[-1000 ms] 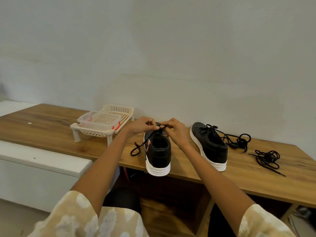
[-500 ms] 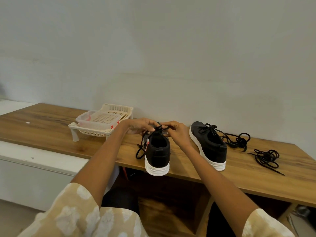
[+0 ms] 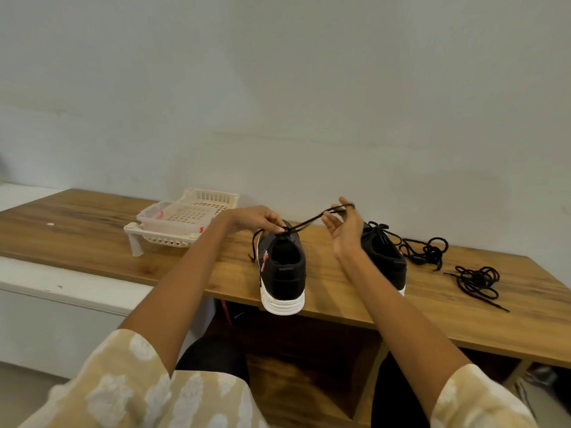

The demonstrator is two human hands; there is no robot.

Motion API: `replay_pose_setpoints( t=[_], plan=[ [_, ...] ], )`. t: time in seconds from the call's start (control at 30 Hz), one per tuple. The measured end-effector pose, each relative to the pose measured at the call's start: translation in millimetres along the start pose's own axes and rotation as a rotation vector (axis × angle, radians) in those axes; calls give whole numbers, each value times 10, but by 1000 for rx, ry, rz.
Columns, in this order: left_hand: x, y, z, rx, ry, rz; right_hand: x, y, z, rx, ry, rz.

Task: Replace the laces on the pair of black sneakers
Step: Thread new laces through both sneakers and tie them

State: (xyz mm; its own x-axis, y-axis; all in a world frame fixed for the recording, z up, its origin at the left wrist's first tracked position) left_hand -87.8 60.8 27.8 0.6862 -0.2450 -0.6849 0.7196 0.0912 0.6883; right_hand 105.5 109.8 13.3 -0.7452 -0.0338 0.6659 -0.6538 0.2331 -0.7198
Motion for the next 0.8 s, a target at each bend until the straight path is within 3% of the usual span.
replay_pose_setpoints(
  t=[0.13, 0.27, 0.33, 0.43, 0.5, 0.53, 0.63, 0.7, 0.8],
  plan=[
    [3, 53, -59, 42, 136, -24, -72, -283, -222, -45, 63, -46],
    [14, 62, -69, 50, 149, -21, -110, -390, -359, -62, 73, 83],
    [18, 76, -48, 64, 154, -20, -97, -264, -385, -9, -78, 430],
    [25, 112, -36, 80, 182, -16, -71, 65, -310, 51, -482, 1132],
    [29, 123, -33, 84, 205, 14, 3, 178, -213, -64, -691, 1472],
    [26, 114, -41, 81, 216, 44, 87, 180, -142, -149, -752, 1526],
    [25, 28, -73, 33, 220, 142, 358, 245, 72, -223, -912, 1302],
    [45, -18, -73, -7, 206, 195, 469, 275, 204, -213, -1024, 1299],
    [112, -52, -26, -30, 114, 317, 474, 226, 157, -294, -965, 1297]
  ],
)
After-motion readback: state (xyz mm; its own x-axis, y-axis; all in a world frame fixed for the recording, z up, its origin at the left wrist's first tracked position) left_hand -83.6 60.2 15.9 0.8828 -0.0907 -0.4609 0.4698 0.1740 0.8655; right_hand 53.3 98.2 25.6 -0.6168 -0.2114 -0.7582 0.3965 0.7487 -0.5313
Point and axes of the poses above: each hand's wrist, its own z-axis away from the middle knuckle, its own x-axis out of the palm, y = z × x, the point moved 7 cm from there along -z, towards the middle knuckle, and after that the axes turned 10 degrees about -x, right-handed, at the moved point
